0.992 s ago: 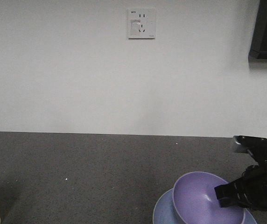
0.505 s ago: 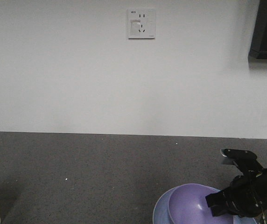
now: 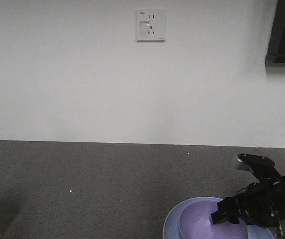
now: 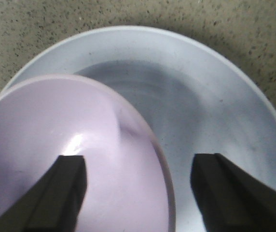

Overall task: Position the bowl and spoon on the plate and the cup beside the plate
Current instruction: 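Lower the lavender bowl onto the blue plate and open the right gripper, then move the left gripper over the bowl and release the spoon inside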

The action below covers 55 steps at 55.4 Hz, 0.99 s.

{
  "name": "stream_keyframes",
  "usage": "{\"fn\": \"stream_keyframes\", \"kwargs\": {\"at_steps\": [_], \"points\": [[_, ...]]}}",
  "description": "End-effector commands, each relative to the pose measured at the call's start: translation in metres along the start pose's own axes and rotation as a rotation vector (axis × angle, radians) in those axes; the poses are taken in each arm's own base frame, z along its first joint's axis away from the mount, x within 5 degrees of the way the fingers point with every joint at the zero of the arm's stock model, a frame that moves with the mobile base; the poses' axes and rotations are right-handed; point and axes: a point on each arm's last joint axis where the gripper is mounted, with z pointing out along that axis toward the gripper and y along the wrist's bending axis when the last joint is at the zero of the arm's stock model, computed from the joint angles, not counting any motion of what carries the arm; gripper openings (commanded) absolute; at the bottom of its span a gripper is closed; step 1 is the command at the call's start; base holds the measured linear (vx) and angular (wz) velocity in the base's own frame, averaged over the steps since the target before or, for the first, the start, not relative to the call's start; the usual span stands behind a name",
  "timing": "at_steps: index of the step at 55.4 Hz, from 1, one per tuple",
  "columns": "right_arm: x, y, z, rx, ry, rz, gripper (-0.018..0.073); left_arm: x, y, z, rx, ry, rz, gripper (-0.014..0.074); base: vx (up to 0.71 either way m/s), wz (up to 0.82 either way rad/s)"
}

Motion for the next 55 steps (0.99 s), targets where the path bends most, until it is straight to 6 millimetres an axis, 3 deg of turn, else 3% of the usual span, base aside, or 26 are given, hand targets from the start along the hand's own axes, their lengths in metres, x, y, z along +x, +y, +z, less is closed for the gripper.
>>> {"fn": "stream_keyframes", "kwargs": {"at_steps": [1, 9, 18, 24, 30, 32, 44, 55], "points": [[-0.018, 0.013, -0.040, 0.024, -0.187, -0.064, 0.0589, -0.015, -0.002, -0.005, 0.018, -0.097, -0.010, -0.0003, 0.00, 0.00], [-0.017, 0.030, -0.083, 0.042, -0.303, -0.122, 0.0586, -0.021, -0.002, -0.006, 0.018, -0.107, -0.007, -0.0001, 0.00, 0.00], [0.001, 0.056, -0.139, 0.024, -0.398, -0.194, 0.0522, -0.049, -0.006, 0.003, 0.023, -0.037, 0.096, 0.0000, 0.00, 0.00], [0.016, 0.070, -0.173, 0.036, -0.483, -0.247, 0.0349, -0.073, -0.016, 0.023, 0.105, 0.042, 0.180, 0.0000, 0.00, 0.00], [0.035, 0.080, -0.197, 0.051, -0.564, -0.277, 0.0080, -0.093, -0.031, 0.053, 0.230, 0.092, 0.205, 0.0000, 0.00, 0.00], [0.044, 0.082, -0.201, 0.052, -0.577, -0.281, -0.0017, -0.099, -0.036, 0.067, 0.275, 0.108, 0.211, 0.0000, 0.00, 0.00], [0.084, 0.078, -0.197, 0.091, -0.576, -0.253, -0.0012, -0.119, -0.069, 0.139, 0.524, 0.212, 0.171, 0.0000, 0.00, 0.00], [0.102, 0.072, -0.200, 0.182, -0.579, -0.260, -0.0011, -0.115, -0.123, 0.196, 0.672, 0.315, 0.224, 0.0000, 0.00, 0.00]]}}
